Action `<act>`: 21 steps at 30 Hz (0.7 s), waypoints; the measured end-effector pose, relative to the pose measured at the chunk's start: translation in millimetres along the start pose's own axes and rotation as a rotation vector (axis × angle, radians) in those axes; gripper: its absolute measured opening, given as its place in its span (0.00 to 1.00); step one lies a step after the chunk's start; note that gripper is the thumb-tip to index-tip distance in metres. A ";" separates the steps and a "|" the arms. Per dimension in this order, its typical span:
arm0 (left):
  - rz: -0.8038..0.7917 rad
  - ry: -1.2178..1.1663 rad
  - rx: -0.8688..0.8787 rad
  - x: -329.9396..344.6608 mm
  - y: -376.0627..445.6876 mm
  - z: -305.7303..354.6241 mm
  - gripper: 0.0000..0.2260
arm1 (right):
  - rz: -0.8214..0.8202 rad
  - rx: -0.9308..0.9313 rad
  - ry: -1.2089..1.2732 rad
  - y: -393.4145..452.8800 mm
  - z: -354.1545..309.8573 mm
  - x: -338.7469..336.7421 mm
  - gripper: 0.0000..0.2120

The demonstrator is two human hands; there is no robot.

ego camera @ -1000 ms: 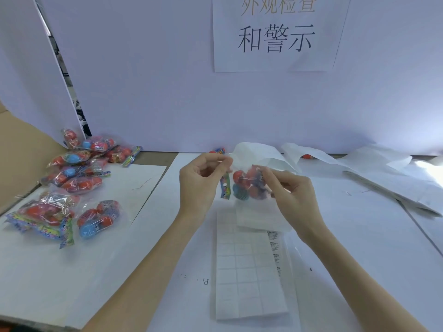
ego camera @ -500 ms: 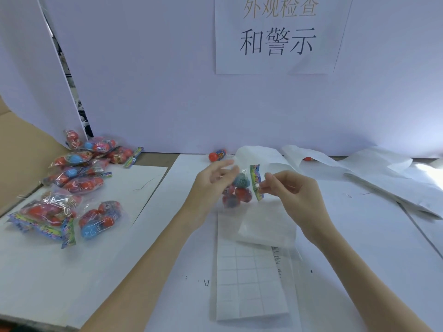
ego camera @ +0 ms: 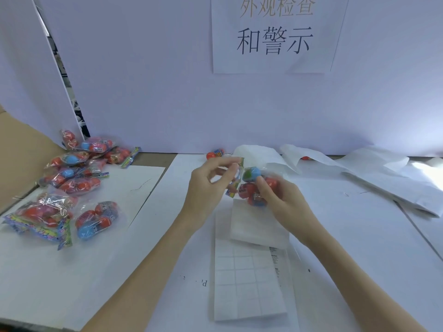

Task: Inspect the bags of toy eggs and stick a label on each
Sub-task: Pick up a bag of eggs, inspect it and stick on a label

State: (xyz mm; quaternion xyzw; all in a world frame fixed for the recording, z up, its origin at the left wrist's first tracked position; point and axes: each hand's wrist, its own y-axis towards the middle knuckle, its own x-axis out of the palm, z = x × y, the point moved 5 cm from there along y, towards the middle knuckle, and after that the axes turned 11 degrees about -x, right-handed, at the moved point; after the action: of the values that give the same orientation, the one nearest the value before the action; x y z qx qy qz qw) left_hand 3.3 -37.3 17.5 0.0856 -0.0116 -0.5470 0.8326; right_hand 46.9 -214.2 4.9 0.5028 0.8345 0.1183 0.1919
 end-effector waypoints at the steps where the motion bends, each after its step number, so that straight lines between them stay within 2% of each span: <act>1: 0.072 0.103 0.048 -2.1 0.0 1.4 0.08 | 0.021 0.018 0.030 0.1 -0.1 -2.1 0.09; 3: 0.084 0.129 -0.029 -3.5 3.1 -5.1 0.13 | 0.020 0.046 0.079 0.1 -0.8 -4.4 0.09; 5: -0.031 -0.004 -0.210 -2.1 4.9 -13.6 0.13 | -0.009 0.046 0.120 -0.1 -0.8 -4.3 0.10; 6: -0.062 -0.039 -0.243 -1.2 4.7 -15.3 0.11 | -0.015 0.047 0.143 -0.5 -1.2 -4.8 0.11; 11: 0.028 -0.063 -0.169 -3.0 5.0 -12.6 0.06 | 0.050 0.153 0.241 -0.4 0.1 -8.1 0.23; 17: 0.198 0.056 -0.050 -5.1 1.0 -8.4 0.07 | 0.010 0.146 0.272 -0.2 -1.1 3.3 0.23; 21: 0.321 0.130 0.042 -5.4 -1.6 -5.2 0.08 | -0.025 0.112 0.154 -1.3 -2.3 7.6 0.21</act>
State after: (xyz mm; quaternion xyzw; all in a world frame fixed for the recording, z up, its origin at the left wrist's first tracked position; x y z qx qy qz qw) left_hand 0.3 -32.3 12.6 0.1352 0.0172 -0.4002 0.9062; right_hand 41.7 -208.1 4.9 0.4915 0.8584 0.1074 0.1004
